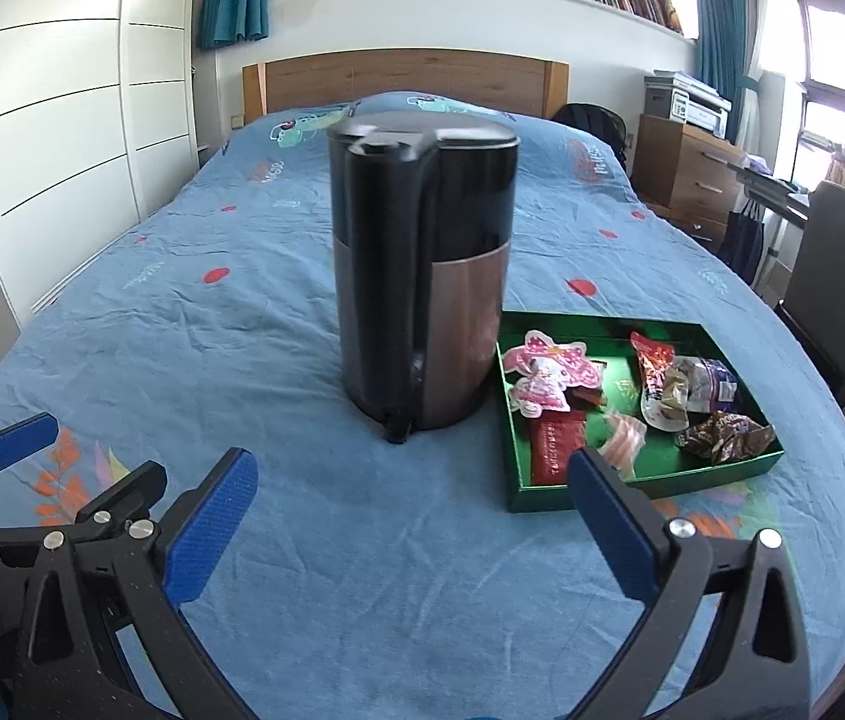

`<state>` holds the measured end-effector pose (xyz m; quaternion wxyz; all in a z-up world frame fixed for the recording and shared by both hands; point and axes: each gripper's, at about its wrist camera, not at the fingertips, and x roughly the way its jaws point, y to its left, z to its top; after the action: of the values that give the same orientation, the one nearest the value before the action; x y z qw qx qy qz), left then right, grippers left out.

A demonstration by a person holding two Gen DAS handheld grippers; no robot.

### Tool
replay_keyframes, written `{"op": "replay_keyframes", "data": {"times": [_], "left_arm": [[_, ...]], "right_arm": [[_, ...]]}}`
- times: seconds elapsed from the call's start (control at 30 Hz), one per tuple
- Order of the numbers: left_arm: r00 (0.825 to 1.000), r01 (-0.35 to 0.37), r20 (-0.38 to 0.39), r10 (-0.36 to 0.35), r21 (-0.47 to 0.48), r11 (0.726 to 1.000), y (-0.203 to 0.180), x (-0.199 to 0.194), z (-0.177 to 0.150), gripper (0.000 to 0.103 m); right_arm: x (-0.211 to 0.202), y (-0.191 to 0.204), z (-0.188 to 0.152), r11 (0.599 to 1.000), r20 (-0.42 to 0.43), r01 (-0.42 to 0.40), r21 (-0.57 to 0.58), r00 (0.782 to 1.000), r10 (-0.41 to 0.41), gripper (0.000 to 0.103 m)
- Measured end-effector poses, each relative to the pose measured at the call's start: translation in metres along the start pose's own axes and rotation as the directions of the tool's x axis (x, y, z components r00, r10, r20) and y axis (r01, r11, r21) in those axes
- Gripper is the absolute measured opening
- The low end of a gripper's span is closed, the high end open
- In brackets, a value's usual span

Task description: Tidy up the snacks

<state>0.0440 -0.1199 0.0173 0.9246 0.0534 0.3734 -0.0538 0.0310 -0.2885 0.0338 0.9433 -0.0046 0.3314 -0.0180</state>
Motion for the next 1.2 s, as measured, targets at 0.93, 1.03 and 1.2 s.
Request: {"op": "replay_keyframes", "data": {"times": [0.93, 1.03, 1.2], "left_arm": [[0.999, -0.038, 0.016, 0.038, -0.035, 0.999, 0.029, -0.015, -0.003, 0.087], [0.999, -0.028, 0.017, 0.029, -0.036, 0.999, 0.029, -0.016, -0.002, 0.087], [1.000, -0.021, 0.014, 0.022, -0.038, 0.999, 0.026, -0.015, -0.001, 0.087]], "right_arm": [[-0.010, -0.023, -0.011, 0.999, -0.015, 0.050, 0.015, 0.999, -0.050, 0.103], [-0.009, -0.028, -0.011, 0.998, -0.018, 0.057, 0.021, 0.998, -0.057, 0.103], [-0.008, -0.035, -0.014, 0.997, -0.022, 0.066, 0.029, 0.998, -0.065, 0.103]]}}
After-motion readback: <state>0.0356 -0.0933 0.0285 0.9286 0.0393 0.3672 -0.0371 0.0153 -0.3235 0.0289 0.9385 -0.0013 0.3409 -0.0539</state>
